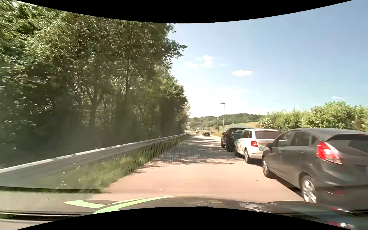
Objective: Follow the waypoints while adhering to traffic rules and regulations
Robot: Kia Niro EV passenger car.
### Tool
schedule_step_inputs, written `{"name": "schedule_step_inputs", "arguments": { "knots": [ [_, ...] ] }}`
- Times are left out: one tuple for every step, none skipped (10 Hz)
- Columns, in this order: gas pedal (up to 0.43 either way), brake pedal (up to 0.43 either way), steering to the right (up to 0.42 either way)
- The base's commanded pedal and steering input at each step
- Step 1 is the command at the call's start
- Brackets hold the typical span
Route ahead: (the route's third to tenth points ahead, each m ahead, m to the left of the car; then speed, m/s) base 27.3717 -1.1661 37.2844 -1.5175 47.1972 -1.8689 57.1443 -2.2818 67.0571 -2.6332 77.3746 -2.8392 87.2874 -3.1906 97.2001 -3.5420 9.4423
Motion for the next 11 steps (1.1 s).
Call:
{"name": "schedule_step_inputs", "arguments": {
  "knots": [
    [0.059, 0.000, 0.028],
    [0.059, 0.000, 0.027],
    [0.059, 0.000, 0.025],
    [0.059, 0.000, 0.022],
    [0.059, 0.000, 0.021],
    [0.059, 0.000, 0.020],
    [0.059, 0.000, 0.020],
    [0.059, 0.000, 0.020],
    [0.059, 0.000, 0.020],
    [0.059, 0.000, 0.020],
    [0.059, 0.000, 0.020]
  ]
}}
